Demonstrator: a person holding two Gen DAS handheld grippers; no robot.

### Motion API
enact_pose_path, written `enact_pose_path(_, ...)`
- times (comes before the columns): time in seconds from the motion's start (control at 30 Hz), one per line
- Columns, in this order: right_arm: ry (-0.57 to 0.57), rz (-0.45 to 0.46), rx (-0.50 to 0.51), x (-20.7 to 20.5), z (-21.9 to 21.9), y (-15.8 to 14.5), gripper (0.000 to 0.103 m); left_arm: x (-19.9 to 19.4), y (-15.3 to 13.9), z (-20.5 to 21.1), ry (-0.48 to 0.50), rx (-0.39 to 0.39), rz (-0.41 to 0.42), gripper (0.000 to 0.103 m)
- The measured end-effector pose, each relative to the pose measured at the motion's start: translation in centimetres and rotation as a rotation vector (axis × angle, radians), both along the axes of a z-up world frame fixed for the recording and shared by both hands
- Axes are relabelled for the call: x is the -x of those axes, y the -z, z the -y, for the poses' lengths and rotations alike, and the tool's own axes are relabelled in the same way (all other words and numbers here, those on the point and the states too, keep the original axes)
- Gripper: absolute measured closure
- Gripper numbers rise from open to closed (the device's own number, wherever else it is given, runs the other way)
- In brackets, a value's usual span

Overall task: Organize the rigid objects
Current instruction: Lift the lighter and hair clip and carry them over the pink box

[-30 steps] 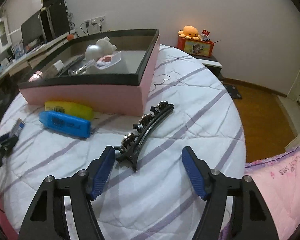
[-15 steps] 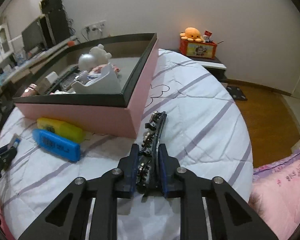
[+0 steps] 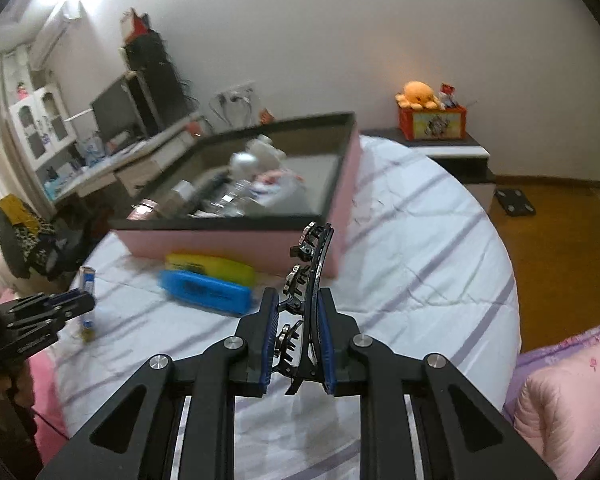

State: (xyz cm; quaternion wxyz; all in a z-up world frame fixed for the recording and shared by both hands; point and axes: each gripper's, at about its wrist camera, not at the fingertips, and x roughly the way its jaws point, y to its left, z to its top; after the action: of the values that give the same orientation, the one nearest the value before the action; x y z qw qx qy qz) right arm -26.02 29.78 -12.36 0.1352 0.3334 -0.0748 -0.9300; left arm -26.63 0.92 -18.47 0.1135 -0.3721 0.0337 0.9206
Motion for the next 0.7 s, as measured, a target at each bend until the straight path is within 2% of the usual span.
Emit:
enact_pose_path(0.2,-0.073,-0.112,0.002,-1.9,2.6,-3.3,0.084,-1.0,-2.4,-0.2,0.0,-0.001,-0.068,0.083)
enact_pose_path(0.33,-0.104,-0.138,0.004,-2.5,3.7,-4.2,0.084,-1.8,-3.2,0.0,-0.004,-0.023,-0.092,0.083)
enact_pose_path(0.43,-0.096,-0.172,-0.016,-3.0,4.2,-4.9,0.084,-2.4,-4.4,0.0,-0.024,-0.007,-0.119,0.083)
enact_pose_path(0.7,-0.068,-0.346,-0.044,-5.1,5.3,-8.6,0.084,-4.8,-10.1,0.1,-0.071,-0.034,-0.303,0.083)
